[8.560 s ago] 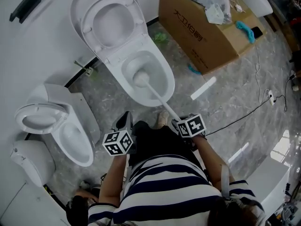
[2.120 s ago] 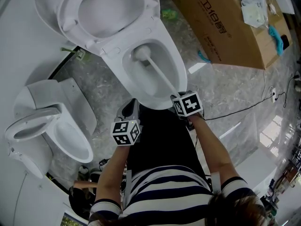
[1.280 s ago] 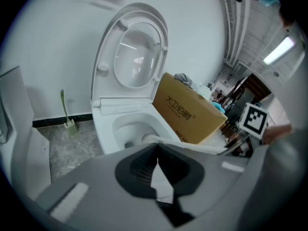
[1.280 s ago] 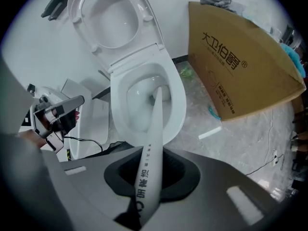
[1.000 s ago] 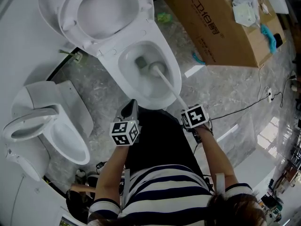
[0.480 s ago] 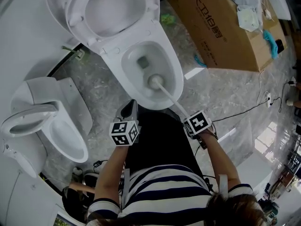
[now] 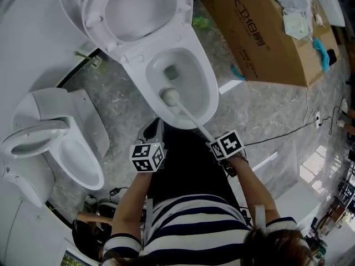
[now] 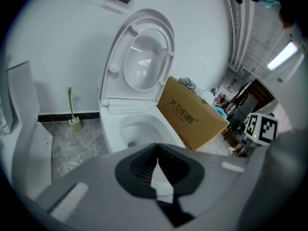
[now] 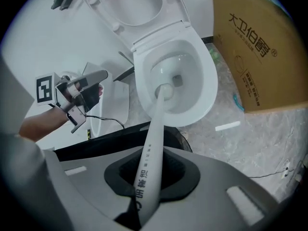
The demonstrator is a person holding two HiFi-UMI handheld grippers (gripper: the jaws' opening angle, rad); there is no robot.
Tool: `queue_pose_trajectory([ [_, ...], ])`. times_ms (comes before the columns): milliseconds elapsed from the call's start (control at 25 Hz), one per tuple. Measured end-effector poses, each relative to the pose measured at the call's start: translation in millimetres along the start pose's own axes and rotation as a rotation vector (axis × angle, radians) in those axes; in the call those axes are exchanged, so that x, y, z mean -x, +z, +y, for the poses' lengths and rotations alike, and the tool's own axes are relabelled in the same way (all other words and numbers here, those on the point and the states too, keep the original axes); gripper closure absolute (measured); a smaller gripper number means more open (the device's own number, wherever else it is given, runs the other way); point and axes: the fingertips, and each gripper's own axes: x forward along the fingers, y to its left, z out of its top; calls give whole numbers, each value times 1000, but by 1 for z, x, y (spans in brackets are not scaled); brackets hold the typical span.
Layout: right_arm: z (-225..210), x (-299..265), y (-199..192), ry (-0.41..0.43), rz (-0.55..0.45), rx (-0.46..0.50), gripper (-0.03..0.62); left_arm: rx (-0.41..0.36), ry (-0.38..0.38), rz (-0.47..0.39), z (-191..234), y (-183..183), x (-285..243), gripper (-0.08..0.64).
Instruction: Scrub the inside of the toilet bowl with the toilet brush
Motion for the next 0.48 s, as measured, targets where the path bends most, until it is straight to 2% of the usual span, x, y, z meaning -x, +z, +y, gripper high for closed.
queue_pose_trajectory([
  [480,3,-22,54,-19,-53,22,536,-1,0,1,4,-4,5,560],
])
